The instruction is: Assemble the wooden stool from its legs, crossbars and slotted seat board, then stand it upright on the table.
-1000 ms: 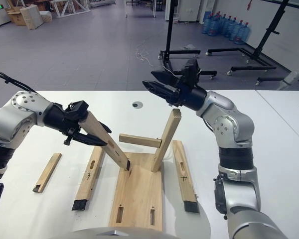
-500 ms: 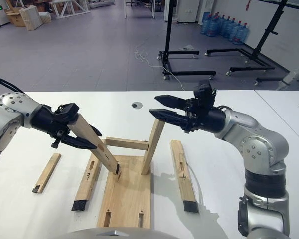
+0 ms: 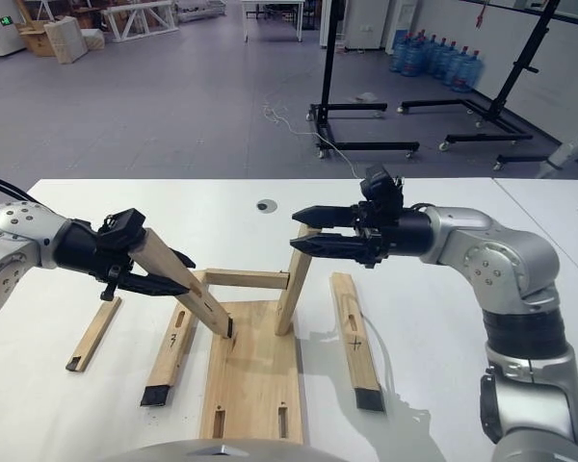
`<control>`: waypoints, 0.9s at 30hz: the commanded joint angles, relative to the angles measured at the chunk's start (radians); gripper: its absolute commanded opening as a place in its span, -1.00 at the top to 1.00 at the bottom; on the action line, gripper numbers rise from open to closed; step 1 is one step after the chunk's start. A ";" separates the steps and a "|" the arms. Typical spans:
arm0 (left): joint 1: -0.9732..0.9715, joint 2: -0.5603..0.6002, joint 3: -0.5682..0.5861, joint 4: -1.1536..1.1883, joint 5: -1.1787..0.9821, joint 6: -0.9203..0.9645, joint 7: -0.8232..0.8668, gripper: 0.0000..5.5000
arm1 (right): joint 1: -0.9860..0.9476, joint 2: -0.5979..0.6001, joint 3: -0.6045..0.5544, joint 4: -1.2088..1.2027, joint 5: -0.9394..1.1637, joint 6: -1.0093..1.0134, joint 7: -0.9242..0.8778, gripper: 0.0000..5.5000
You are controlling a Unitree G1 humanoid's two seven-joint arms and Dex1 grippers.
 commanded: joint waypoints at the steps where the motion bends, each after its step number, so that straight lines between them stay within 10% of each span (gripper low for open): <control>1: 0.110 -0.013 -0.084 0.014 0.016 0.085 0.016 0.25 | -0.015 -0.028 0.026 0.016 -0.012 0.036 0.028 -0.12; 27: -0.063 -0.027 -0.320 0.242 0.075 0.178 -0.079 0.25 | 0.067 -0.005 0.052 -0.076 0.022 0.084 -0.045 -0.12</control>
